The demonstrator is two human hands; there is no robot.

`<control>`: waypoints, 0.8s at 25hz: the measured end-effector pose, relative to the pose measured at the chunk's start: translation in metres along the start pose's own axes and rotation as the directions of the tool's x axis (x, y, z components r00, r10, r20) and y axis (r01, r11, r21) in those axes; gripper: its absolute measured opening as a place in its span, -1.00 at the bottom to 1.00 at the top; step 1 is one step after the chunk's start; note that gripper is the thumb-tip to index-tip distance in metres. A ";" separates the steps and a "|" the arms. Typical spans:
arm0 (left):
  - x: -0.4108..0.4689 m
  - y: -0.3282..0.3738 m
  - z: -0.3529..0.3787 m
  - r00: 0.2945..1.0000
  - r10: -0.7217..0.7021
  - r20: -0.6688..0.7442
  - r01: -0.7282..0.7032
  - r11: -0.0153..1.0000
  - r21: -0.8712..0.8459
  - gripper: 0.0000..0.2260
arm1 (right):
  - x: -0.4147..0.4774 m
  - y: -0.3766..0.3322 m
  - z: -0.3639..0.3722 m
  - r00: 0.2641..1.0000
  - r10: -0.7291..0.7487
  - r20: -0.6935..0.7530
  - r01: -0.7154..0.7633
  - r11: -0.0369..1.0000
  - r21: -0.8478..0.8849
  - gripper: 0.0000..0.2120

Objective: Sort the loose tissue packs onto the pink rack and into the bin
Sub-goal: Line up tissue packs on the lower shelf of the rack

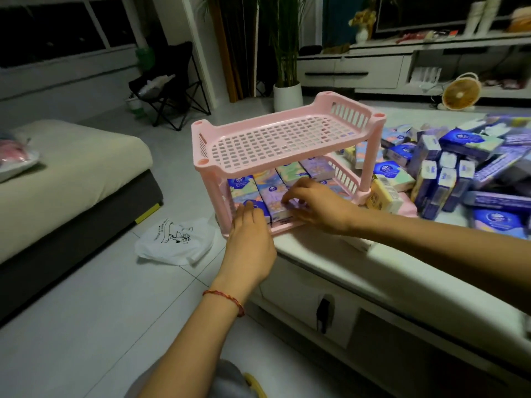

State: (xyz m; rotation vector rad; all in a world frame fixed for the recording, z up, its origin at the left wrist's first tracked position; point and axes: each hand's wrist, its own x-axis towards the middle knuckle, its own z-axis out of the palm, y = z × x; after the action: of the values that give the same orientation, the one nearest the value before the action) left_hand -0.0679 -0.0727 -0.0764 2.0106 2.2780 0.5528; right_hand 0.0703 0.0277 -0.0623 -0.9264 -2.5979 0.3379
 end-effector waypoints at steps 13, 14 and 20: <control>-0.003 0.009 0.003 0.996 0.043 -0.083 -0.043 0.999 0.011 -0.53 | -0.017 0.009 -0.001 0.996 -0.080 0.036 0.085 0.984 -0.157 -0.55; -0.005 0.015 0.001 0.992 0.069 -0.108 -0.072 0.997 -0.024 -0.54 | -0.023 0.010 -0.006 0.996 -0.083 0.016 0.085 0.985 -0.148 -0.56; -0.019 0.071 0.011 0.913 0.393 -0.107 -0.407 0.866 -0.290 -0.77 | -0.082 0.027 -0.060 0.985 -0.069 -0.160 0.023 0.961 -0.277 -0.80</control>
State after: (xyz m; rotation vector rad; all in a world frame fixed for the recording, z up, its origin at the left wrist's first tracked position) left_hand 0.0056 -0.0824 -0.0688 2.3220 1.6524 0.9219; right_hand 0.1688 0.0009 -0.0381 -0.9359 -2.5434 -0.1146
